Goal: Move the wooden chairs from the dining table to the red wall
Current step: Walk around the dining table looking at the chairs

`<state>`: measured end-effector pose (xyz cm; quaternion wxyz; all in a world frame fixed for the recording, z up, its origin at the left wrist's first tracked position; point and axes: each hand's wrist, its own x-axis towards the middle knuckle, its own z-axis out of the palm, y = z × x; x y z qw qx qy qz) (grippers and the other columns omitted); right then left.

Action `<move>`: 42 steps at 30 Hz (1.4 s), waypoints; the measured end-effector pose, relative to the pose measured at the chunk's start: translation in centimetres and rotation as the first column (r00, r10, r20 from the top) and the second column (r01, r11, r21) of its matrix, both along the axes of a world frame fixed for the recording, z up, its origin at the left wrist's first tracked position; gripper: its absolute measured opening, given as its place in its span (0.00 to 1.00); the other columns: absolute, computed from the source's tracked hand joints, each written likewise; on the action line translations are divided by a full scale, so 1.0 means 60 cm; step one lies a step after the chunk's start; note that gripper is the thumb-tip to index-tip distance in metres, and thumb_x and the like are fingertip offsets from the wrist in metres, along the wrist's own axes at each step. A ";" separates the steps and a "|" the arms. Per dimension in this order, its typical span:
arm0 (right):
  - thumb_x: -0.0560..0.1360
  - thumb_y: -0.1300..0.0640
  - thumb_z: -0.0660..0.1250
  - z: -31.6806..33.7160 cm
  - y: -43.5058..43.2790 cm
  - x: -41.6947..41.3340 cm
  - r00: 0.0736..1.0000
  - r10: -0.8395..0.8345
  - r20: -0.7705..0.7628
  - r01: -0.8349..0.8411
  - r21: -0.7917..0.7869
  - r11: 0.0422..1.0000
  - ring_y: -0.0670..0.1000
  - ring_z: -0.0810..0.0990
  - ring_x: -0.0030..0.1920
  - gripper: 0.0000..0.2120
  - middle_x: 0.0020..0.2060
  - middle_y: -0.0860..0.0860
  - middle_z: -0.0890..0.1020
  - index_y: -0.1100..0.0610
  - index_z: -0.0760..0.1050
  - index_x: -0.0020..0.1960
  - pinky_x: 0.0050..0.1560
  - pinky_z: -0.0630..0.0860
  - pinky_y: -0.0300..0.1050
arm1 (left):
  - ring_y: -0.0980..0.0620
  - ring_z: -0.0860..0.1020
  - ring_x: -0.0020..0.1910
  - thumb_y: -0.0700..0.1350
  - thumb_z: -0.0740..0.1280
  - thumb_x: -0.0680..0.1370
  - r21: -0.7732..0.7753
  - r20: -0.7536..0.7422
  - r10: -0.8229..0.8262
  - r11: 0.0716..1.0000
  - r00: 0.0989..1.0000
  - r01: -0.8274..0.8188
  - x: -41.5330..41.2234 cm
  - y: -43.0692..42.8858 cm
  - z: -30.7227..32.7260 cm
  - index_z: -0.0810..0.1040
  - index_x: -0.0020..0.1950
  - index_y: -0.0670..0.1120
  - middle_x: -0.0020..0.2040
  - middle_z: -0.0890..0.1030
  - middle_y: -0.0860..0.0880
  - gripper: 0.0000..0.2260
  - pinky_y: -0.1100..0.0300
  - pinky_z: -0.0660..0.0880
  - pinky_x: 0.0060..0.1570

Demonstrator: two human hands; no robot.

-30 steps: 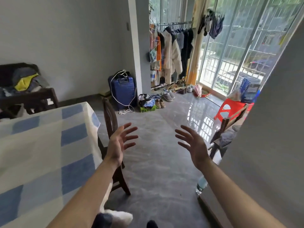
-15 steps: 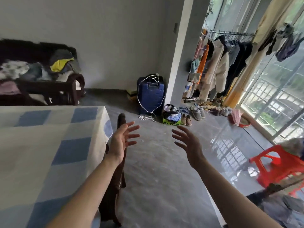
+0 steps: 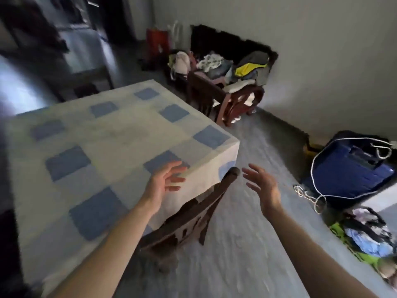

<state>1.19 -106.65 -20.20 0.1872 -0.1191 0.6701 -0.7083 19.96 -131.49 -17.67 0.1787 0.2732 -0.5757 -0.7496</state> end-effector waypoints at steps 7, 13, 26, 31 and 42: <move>0.84 0.53 0.60 -0.024 -0.047 -0.093 0.969 0.242 -0.043 -0.242 0.004 0.970 0.49 0.83 0.60 0.12 0.55 0.51 0.88 0.51 0.83 0.56 0.68 0.70 0.58 | 0.49 0.84 0.48 0.53 0.59 0.82 -0.106 0.081 0.430 0.901 0.899 -0.421 0.125 0.053 -0.015 0.84 0.56 0.52 0.54 0.88 0.52 0.14 0.56 0.78 0.44; 0.81 0.58 0.63 -0.045 -0.103 -0.105 0.941 0.333 -0.055 -0.331 0.037 0.943 0.52 0.78 0.66 0.11 0.60 0.54 0.84 0.56 0.85 0.51 0.66 0.69 0.44 | 0.52 0.85 0.43 0.43 0.58 0.85 -0.097 0.056 0.654 0.755 0.754 -0.648 0.206 0.085 -0.061 0.84 0.55 0.45 0.49 0.89 0.49 0.13 0.62 0.77 0.42; 0.81 0.61 0.64 -0.117 -0.117 -0.166 0.905 0.418 0.079 -0.425 0.103 0.899 0.48 0.85 0.52 0.12 0.50 0.49 0.88 0.63 0.84 0.58 0.52 0.78 0.38 | 0.50 0.83 0.49 0.32 0.62 0.81 -0.173 0.050 0.691 0.718 0.722 -0.675 0.200 0.095 -0.182 0.85 0.46 0.38 0.45 0.87 0.45 0.12 0.50 0.74 0.58; 0.79 0.63 0.66 -0.145 -0.127 -0.172 0.875 0.418 0.246 -0.439 0.035 0.898 0.51 0.83 0.41 0.10 0.39 0.55 0.85 0.65 0.82 0.42 0.45 0.79 0.43 | 0.44 0.76 0.41 0.38 0.68 0.74 -0.083 0.048 0.795 0.606 0.604 -0.791 0.181 0.094 -0.208 0.80 0.28 0.47 0.30 0.81 0.50 0.15 0.49 0.70 0.54; 0.68 0.70 0.64 -0.160 -0.076 -0.149 0.913 0.289 0.288 -0.307 0.016 0.952 0.57 0.76 0.33 0.12 0.27 0.56 0.78 0.62 0.78 0.28 0.36 0.72 0.50 | 0.48 0.75 0.32 0.34 0.65 0.69 -0.073 0.070 0.887 0.460 0.456 -0.885 0.196 0.162 -0.227 0.73 0.21 0.47 0.26 0.76 0.47 0.17 0.50 0.73 0.47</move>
